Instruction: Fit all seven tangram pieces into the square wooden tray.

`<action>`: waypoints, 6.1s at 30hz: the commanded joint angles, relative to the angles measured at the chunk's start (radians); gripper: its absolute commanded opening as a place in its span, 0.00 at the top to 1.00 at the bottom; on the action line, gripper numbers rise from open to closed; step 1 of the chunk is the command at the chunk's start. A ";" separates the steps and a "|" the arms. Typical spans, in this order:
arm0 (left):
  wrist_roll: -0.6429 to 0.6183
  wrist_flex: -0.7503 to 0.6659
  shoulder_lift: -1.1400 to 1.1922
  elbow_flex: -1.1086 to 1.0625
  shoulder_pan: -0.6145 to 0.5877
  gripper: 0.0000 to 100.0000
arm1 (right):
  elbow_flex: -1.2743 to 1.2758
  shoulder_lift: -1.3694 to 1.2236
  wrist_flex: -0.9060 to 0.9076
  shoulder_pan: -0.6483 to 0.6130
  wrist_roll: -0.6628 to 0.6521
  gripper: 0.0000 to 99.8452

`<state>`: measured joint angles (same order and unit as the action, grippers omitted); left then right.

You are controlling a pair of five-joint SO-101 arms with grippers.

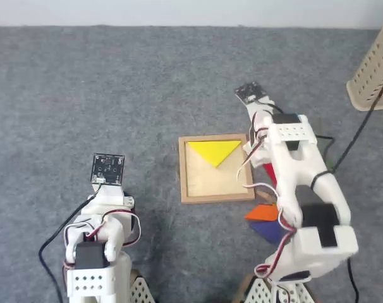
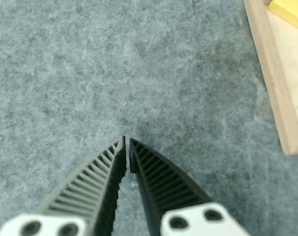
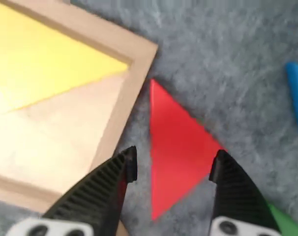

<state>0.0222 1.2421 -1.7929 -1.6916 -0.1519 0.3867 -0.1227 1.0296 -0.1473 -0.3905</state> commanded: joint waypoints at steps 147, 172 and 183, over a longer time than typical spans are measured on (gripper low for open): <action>-0.008 0.006 -0.006 0.005 -0.002 0.99 | -0.287 -0.243 0.102 0.166 -0.081 0.73; -0.008 0.006 -0.006 0.005 -0.002 0.99 | -0.285 -0.306 0.124 0.151 -0.046 0.99; -0.008 0.006 -0.006 0.005 -0.002 0.99 | -0.269 -0.150 0.197 0.119 0.043 0.99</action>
<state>0.0222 1.2421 -1.7929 -1.6916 -0.1519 0.1120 -0.4189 1.1661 0.0061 -0.4120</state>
